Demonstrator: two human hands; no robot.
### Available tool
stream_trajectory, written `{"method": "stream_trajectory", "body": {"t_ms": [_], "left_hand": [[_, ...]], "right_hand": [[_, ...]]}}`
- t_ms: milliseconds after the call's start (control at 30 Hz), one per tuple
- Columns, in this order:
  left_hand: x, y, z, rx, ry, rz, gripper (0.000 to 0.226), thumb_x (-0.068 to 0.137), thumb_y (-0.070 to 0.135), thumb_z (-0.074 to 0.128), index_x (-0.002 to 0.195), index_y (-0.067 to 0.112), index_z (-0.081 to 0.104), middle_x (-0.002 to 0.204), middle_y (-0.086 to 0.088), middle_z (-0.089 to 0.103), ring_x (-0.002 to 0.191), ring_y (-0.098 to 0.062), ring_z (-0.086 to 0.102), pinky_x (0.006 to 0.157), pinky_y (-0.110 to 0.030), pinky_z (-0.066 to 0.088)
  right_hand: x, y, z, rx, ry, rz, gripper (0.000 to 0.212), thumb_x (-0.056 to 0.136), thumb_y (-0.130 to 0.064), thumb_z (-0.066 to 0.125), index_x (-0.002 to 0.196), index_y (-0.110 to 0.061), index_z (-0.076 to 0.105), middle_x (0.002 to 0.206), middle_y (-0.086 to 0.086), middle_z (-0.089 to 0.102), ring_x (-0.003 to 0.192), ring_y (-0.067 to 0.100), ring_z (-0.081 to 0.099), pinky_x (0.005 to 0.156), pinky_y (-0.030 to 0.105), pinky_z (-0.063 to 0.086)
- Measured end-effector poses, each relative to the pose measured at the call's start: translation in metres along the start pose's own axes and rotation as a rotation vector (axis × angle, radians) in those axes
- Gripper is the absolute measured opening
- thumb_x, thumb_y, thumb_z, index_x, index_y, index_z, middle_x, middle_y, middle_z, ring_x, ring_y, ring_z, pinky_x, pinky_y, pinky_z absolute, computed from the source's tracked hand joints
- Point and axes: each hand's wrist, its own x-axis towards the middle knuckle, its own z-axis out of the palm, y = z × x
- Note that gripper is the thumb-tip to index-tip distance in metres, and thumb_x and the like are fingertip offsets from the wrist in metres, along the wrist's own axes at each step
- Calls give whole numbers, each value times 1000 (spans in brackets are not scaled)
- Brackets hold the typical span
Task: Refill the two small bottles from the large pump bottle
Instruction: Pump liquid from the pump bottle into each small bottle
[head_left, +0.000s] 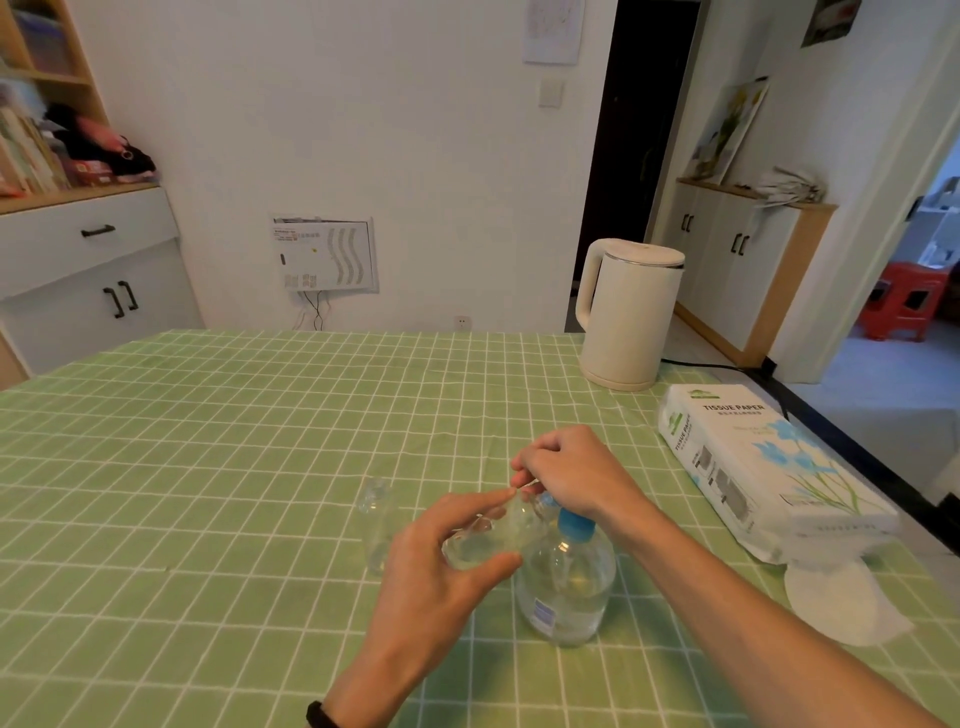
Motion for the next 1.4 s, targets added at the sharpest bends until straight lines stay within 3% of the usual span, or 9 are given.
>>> {"method": "stream_trajectory", "body": {"t_ms": [167, 400, 733, 900, 1133, 1400], "left_hand": [[2, 2, -2, 3, -3, 16, 56, 77, 16, 91, 123, 42, 73, 110, 22, 77, 108, -4, 71, 93, -10, 49], [1, -2, -1, 3, -3, 16, 56, 78, 14, 91, 122, 43, 74, 109, 20, 77, 107, -7, 71, 93, -11, 49], [-1, -3, 0, 27, 7, 26, 58, 77, 16, 91, 122, 48, 73, 110, 24, 76, 109, -2, 70, 93, -10, 49], [-1, -1, 0, 54, 0, 22, 56, 77, 20, 91, 118, 53, 72, 109, 25, 76, 108, -4, 70, 93, -13, 49], [0, -1, -2, 52, 1, 40, 58, 77, 22, 91, 119, 56, 69, 109, 24, 75, 107, -4, 70, 93, -11, 50], [1, -6, -1, 79, -16, 39, 61, 77, 19, 90, 119, 57, 69, 109, 24, 75, 108, -4, 70, 92, -8, 46]], "right_hand": [[3, -8, -4, -96, -26, -30, 24, 96, -22, 62, 84, -14, 81, 83, -6, 81, 88, 20, 78, 90, 43, 62], [8, 2, -1, 27, 5, -16, 20, 99, -17, 61, 91, -14, 79, 82, -3, 81, 70, 6, 76, 76, 28, 61], [3, 3, 1, 24, -8, 7, 20, 99, -19, 60, 94, -13, 79, 85, -4, 81, 74, 8, 76, 86, 33, 62], [0, -4, -4, -25, -58, -7, 20, 97, -21, 62, 91, -14, 80, 87, -5, 81, 87, 17, 78, 88, 36, 61], [6, -4, -4, -18, -31, -24, 20, 98, -21, 62, 92, -15, 80, 86, -5, 81, 71, 4, 75, 63, 17, 51], [6, 6, 1, 77, -25, 16, 19, 99, -17, 62, 95, -12, 79, 83, -2, 81, 75, 8, 77, 87, 34, 63]]}}
